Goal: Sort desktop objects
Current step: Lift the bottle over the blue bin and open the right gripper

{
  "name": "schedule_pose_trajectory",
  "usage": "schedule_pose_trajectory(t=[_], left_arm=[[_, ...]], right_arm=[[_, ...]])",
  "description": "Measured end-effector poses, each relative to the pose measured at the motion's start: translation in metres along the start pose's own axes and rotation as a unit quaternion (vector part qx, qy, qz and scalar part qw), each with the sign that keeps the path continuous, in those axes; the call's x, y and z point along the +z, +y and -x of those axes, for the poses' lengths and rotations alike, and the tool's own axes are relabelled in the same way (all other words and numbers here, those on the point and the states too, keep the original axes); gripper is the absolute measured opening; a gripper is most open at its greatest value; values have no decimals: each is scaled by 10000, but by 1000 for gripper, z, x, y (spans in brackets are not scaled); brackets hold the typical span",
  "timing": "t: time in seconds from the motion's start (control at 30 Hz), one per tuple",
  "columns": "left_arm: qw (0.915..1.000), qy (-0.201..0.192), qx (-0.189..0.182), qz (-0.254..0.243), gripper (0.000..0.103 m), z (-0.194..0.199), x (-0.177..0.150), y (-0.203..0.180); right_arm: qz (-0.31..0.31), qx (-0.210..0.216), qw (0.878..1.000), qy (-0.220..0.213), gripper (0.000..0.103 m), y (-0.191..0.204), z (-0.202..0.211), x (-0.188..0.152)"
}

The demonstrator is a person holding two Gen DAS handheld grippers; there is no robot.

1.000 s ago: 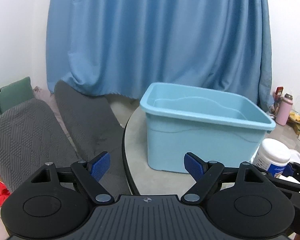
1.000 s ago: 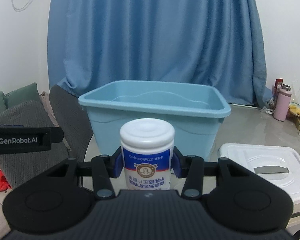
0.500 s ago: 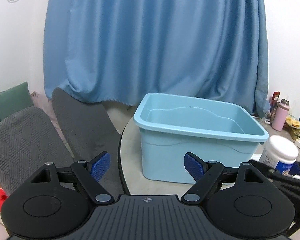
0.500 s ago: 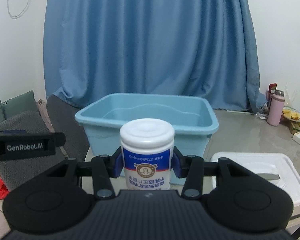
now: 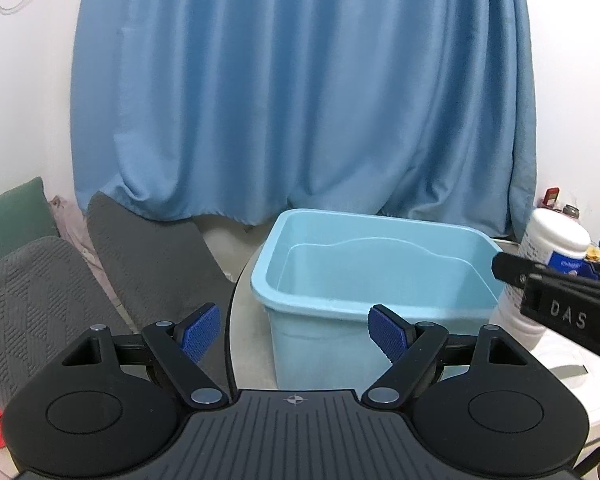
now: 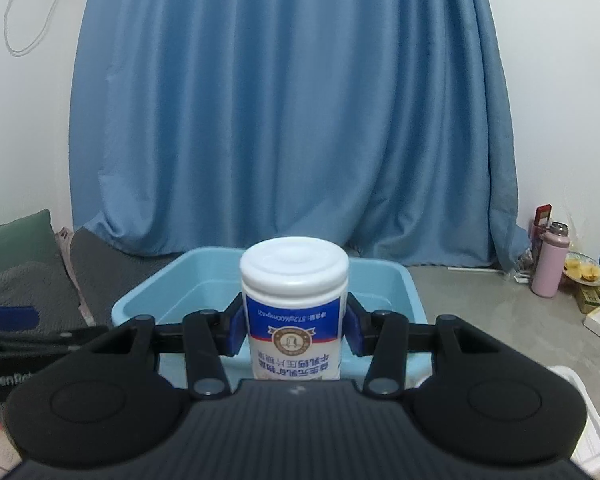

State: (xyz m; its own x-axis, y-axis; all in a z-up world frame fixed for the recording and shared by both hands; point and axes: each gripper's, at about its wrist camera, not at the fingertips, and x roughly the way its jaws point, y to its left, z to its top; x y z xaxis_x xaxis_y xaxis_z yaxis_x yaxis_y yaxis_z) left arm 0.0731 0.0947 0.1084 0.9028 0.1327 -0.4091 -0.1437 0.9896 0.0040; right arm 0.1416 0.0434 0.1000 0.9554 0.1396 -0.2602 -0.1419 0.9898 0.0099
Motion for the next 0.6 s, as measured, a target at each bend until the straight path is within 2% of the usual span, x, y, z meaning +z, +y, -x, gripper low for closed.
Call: schedule_pose_trajectory(t=[0.3, 0.53, 0.57, 0.6], left_arm=[[10000, 72, -32, -46, 83, -32, 20, -2], [9999, 117, -33, -100, 83, -51, 28, -6], [9999, 132, -32, -84, 83, -53, 28, -6], [9999, 143, -35, -73, 83, -55, 28, -7]], right_arm=[[101, -45, 9999, 19, 48, -1, -47, 8], [27, -68, 9997, 215, 48, -11, -82, 9], [-5, -43, 9997, 257, 50, -12, -86, 9], [-58, -4, 9995, 297, 57, -13, -90, 10]])
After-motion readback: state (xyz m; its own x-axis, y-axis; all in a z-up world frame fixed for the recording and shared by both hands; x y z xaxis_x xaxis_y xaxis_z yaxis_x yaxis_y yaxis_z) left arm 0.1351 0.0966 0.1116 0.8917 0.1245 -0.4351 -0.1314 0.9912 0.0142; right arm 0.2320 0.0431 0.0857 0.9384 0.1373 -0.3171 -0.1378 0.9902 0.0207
